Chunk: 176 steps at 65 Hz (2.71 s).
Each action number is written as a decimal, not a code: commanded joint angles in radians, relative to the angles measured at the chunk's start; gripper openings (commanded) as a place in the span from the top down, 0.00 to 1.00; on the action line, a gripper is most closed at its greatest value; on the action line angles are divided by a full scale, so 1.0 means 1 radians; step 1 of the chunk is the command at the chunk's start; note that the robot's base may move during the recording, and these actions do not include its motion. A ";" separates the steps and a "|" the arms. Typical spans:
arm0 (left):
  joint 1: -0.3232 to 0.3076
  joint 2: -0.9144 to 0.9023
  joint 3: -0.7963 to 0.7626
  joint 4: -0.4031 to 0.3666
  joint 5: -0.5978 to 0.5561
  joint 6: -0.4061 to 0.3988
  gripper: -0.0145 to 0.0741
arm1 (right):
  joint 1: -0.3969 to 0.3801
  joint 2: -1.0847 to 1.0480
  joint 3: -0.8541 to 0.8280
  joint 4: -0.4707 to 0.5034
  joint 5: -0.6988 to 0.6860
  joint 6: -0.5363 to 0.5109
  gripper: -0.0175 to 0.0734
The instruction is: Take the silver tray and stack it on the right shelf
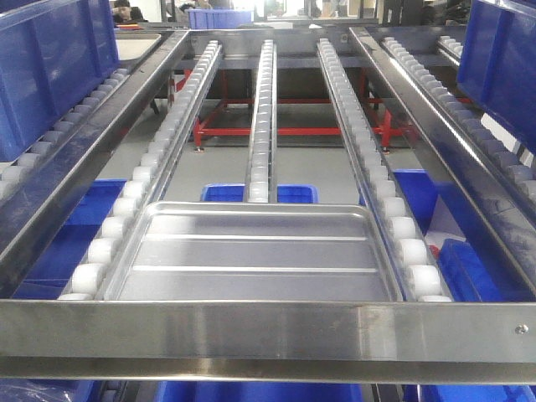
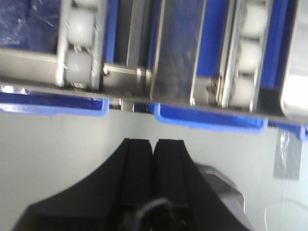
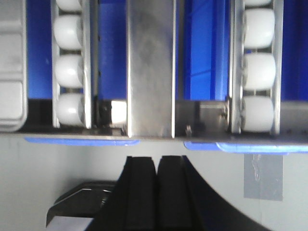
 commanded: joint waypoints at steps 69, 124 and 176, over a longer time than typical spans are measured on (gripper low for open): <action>-0.497 0.551 -0.409 0.176 -0.139 -0.460 0.94 | 0.416 0.635 -0.604 -0.356 0.055 0.671 0.72; -0.539 0.586 -0.409 0.223 -0.187 -0.460 0.94 | 0.417 0.644 -0.602 -0.321 0.108 0.593 0.72; -0.539 0.654 -0.409 0.266 -0.220 -0.492 0.48 | 0.417 0.688 -0.602 -0.314 0.066 0.593 0.34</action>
